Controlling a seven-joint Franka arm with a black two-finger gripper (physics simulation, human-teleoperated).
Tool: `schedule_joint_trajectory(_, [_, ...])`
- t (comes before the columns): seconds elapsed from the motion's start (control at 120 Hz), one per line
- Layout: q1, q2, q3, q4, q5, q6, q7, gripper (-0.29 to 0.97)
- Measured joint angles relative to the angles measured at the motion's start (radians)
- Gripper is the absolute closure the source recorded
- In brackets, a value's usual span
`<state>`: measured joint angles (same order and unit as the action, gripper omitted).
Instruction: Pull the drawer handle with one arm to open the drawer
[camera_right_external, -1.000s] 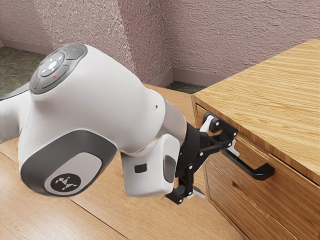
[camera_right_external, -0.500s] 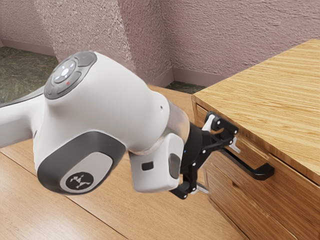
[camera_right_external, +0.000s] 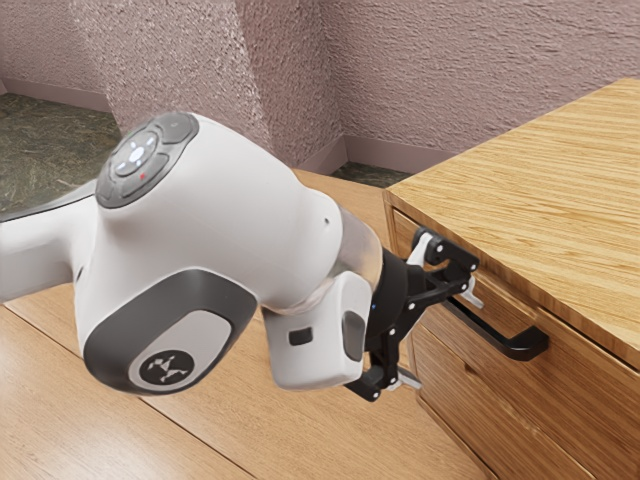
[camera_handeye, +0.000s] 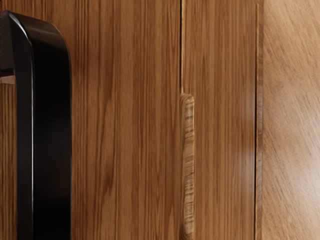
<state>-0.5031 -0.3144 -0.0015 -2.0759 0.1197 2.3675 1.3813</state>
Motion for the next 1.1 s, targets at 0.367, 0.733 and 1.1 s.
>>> schedule_joint_trajectory(0.367, [0.0,-0.017,0.0,-0.001,0.001,0.003,-0.035,0.27])
schedule_joint_trajectory(0.733, [0.0,-0.081,0.0,-0.056,0.001,0.002,-0.069,0.42])
schedule_joint_trajectory(1.1, [-0.002,-0.157,-0.002,-0.126,0.0,0.0,-0.092,0.48])
